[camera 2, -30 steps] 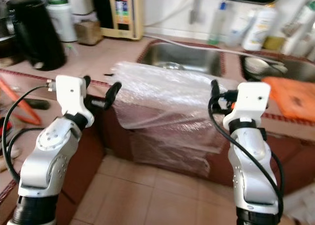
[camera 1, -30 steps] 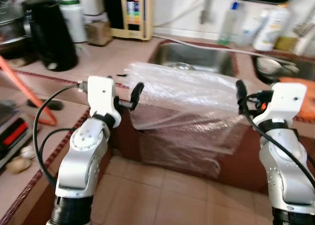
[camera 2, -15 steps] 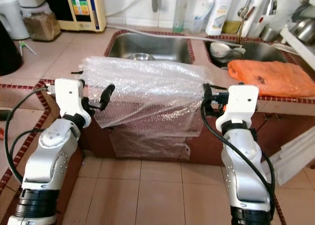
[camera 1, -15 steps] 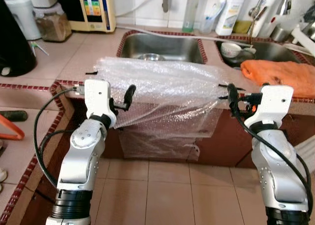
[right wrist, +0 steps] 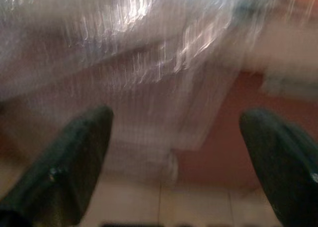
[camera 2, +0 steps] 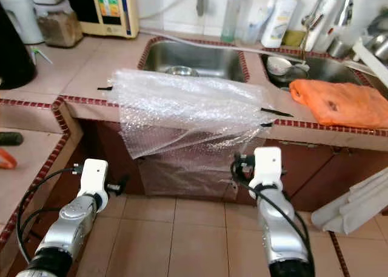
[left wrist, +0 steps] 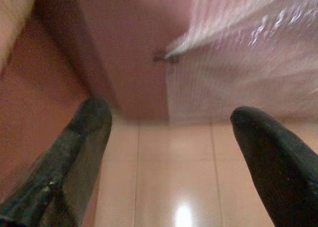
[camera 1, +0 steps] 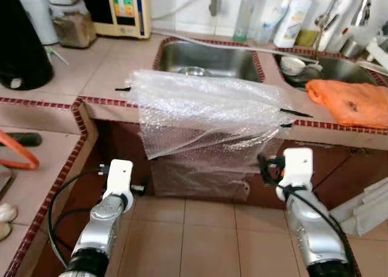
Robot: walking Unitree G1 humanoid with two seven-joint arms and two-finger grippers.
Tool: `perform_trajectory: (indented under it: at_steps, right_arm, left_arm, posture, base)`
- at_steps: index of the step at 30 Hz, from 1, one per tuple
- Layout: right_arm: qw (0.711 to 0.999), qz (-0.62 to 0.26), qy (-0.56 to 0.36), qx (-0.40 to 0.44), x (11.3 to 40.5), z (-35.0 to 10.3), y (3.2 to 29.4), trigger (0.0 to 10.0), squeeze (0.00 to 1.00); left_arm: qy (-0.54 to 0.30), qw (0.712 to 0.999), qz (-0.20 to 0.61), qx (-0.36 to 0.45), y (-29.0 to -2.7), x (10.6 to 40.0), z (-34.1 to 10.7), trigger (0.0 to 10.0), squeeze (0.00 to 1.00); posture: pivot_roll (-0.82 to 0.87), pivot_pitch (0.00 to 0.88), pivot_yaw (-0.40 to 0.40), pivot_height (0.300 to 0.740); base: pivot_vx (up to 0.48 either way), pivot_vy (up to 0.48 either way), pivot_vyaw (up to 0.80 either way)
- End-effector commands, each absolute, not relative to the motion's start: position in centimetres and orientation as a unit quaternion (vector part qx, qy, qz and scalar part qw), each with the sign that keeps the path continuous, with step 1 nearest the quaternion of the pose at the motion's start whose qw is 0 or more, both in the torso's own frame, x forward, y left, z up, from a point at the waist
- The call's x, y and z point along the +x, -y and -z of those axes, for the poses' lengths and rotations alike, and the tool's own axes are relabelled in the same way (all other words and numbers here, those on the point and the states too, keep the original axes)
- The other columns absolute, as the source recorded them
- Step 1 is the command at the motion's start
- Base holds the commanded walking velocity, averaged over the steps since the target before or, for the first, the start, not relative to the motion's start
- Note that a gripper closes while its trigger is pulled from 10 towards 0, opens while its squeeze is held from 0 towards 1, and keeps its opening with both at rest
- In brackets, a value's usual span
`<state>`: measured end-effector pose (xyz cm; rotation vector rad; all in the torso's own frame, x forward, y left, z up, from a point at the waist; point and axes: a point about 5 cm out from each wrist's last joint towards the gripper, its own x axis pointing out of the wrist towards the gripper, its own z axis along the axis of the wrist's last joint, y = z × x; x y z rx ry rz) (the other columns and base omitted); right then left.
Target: Kitchen organization
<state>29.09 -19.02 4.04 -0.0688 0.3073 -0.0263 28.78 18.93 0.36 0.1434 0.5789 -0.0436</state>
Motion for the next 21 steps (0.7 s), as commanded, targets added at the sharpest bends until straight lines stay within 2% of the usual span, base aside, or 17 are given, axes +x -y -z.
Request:
perform_trajectory:
  at_steps: [1,3,15,21]
  right_arm:
    - [0.985,0.027,-0.171,-0.026,28.9,-3.1,19.8,10.0,0.00]
    - [0.977,0.043,-0.211,-0.009,28.2,-1.2,20.2,10.0,0.00]
    - [0.958,0.061,-0.279,-0.029,26.4,2.1,20.8,10.0,0.00]
    - [0.928,0.081,-0.361,-0.029,23.1,5.0,21.2,10.0,0.00]
  left_arm:
    - [-0.312,0.947,0.025,0.074,-19.0,28.2,0.7,10.0,0.00]
    - [-0.362,0.930,0.022,0.058,-19.5,26.7,2.5,10.0,0.00]
    - [-0.402,0.909,0.039,0.106,-20.9,24.4,4.5,10.0,0.00]
    - [-0.434,0.894,0.030,0.111,-21.3,22.9,5.5,10.0,0.00]
  posture:
    - [0.01,0.033,-0.068,0.740]
    - [0.01,0.032,-0.063,0.740]
    - [0.01,0.030,-0.042,0.740]
    - [0.02,0.021,-0.042,0.740]
  base:
    - [0.000,0.000,0.00]
    - [0.000,0.000,0.00]
    - [0.000,0.000,0.00]
    - [0.000,0.000,0.00]
